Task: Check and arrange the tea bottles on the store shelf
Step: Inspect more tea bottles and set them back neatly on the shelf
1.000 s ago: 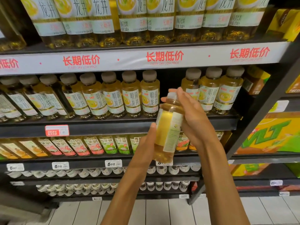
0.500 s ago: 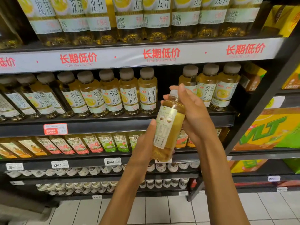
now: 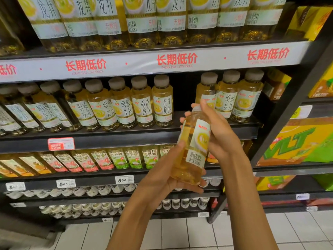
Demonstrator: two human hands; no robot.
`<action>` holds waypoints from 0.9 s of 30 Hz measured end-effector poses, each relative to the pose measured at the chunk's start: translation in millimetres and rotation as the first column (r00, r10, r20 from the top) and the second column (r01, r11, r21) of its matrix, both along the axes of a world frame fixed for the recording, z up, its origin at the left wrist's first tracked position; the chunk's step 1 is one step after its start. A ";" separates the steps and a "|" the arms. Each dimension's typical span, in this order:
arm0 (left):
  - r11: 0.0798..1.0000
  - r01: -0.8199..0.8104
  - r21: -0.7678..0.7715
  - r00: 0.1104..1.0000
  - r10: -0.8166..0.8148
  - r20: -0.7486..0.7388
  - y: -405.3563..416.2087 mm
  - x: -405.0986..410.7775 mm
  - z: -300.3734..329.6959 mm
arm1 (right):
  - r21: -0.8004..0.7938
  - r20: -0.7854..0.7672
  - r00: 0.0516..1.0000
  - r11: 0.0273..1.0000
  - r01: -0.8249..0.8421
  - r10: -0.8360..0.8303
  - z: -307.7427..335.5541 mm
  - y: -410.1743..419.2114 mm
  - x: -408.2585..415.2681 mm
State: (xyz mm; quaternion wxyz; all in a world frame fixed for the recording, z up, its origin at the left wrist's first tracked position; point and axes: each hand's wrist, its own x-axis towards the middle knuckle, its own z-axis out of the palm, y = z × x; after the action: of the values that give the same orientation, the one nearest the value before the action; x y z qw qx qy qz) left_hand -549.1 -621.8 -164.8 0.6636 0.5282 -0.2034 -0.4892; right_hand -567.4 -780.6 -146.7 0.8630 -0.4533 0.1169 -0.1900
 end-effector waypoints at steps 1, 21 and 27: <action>0.999 0.024 -0.035 0.997 -0.026 -0.071 0.2 -1.8 1.3 | 0.022 -0.026 0.999 0.999 -0.027 0.028 -1.4 -0.7 0.0; 0.998 -0.003 -0.061 0.993 0.010 0.115 1.6 0.9 -8.4 | -0.185 0.144 0.989 0.981 0.067 -0.040 -5.2 0.8 -7.4; 0.974 -0.159 -0.163 0.908 0.209 0.363 -11.3 -1.7 -13.8 | -0.394 0.099 0.995 0.918 0.042 -0.003 14.0 7.9 -20.0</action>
State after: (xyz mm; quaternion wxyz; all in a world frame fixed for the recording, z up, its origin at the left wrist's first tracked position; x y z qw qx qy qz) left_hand -550.8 -633.1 -178.5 0.6881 0.5848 -0.3081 -0.2993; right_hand -587.4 -772.7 -132.7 0.7561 -0.6070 0.0394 -0.2414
